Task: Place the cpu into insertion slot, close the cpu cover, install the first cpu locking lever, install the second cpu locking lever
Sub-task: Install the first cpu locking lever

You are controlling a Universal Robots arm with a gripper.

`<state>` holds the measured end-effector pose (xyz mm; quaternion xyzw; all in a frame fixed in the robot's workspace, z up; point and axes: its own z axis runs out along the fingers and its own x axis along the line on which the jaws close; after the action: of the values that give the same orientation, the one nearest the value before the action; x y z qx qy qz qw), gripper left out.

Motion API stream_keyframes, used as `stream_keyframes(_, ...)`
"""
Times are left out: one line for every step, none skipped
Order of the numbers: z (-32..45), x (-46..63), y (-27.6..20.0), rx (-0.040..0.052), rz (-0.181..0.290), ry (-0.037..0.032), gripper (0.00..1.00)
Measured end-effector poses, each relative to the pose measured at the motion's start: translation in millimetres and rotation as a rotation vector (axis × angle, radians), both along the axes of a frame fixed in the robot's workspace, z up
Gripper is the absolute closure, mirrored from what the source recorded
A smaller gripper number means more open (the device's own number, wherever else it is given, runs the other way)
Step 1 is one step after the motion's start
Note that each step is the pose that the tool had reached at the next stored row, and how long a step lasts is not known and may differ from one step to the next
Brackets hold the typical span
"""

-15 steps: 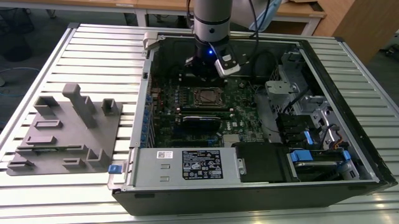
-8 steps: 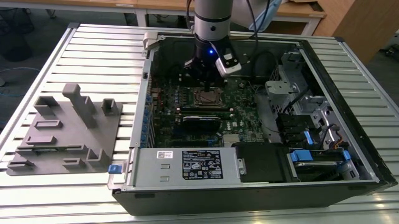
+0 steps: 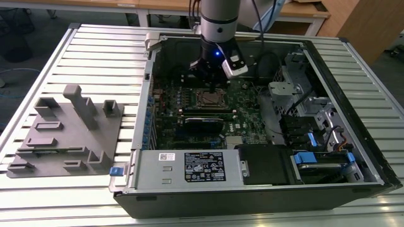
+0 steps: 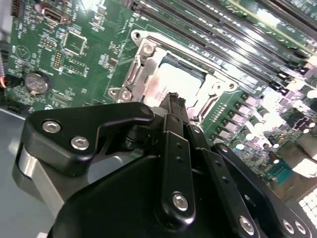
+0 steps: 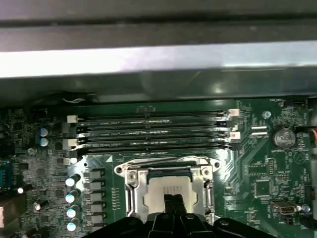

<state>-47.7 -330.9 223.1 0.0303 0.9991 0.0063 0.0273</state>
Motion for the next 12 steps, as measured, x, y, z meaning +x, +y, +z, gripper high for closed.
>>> stream_keyframes(0.0, 0.7, -0.5, 0.0031, 0.000, 0.0000, 0.89)
stream_keyframes(0.0, 1.0, -1.2, 0.0038, 0.000, -0.0001, 0.89)
stream_keyframes(0.0, 1.3, -2.3, 0.0042, 0.001, -0.0001, 0.89)
stream_keyframes(0.0, 1.6, -3.6, 0.0047, 0.001, 0.0000, 0.89)
stream_keyframes(0.0, 1.8, -4.9, 0.0053, 0.001, 0.0000, 0.89)
stream_keyframes(0.0, 2.0, -6.0, 0.0065, 0.001, 0.0001, 0.89)
stream_keyframes(0.0, 2.1, -6.8, 0.0098, 0.001, 0.0001, 0.89)
stream_keyframes(-0.1, 2.2, -7.6, 0.0165, 0.001, 0.0000, 0.89)
stream_keyframes(-0.1, 2.2, -8.3, 0.0259, 0.001, 0.0000, 0.89)
stream_keyframes(-0.1, 2.2, -9.0, 0.0348, 0.001, 0.0000, 0.89)
stream_keyframes(0.0, 2.1, -9.2, 0.0384, 0.001, -0.0001, 0.89)
stream_keyframes(0.0, 2.2, -9.2, 0.0386, 0.001, -0.0001, 0.89)
